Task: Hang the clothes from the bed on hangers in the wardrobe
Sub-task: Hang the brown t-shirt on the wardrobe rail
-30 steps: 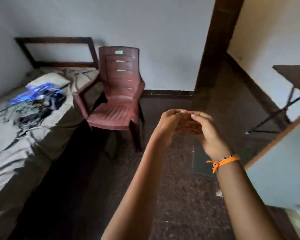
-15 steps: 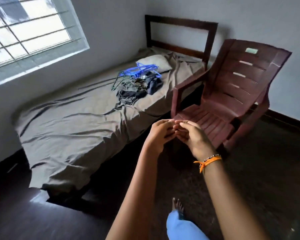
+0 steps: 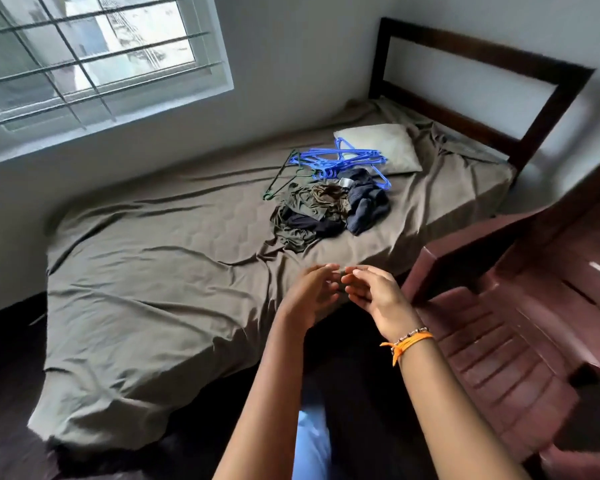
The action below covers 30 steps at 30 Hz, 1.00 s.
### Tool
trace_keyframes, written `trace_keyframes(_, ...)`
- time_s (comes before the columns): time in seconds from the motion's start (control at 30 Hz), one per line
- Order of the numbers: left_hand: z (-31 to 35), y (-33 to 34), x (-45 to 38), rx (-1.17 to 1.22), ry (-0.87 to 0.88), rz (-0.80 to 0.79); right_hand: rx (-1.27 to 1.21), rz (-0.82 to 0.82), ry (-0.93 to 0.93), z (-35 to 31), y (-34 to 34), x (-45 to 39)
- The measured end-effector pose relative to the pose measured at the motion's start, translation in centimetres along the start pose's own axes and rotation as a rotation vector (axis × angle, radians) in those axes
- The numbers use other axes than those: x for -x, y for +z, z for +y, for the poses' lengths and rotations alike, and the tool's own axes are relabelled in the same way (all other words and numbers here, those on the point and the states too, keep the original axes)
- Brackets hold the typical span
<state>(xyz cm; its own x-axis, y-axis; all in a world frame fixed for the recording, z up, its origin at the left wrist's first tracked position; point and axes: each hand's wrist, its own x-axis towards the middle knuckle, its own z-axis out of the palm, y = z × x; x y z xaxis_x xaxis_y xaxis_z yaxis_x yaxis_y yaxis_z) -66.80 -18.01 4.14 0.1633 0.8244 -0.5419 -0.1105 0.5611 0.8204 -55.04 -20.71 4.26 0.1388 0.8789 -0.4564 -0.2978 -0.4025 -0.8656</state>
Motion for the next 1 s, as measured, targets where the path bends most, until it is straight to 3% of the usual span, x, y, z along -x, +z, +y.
trace_keyframes(0.3, 12.2, -0.6, -21.7, -0.165, -0.053, -0.051, -0.056, 0.157, 0.109, -5.8, 2.8, -22.4)
trace_keyframes(0.57, 12.8, 1.1, -35.1, -0.264, -0.252, -0.097, -0.004, 0.238, 0.303, -6.1, 1.3, -37.5)
trace_keyframes(0.83, 11.3, 1.2, -45.4, -0.261, -0.409, 0.029, 0.386, 0.021, 0.443, -4.4, 0.1, -52.0)
trace_keyframes(1.0, 9.9, 1.5, -50.2, -0.184, -0.458, 0.141, 0.800, -0.153, 0.146, -3.0, 1.6, -60.9)
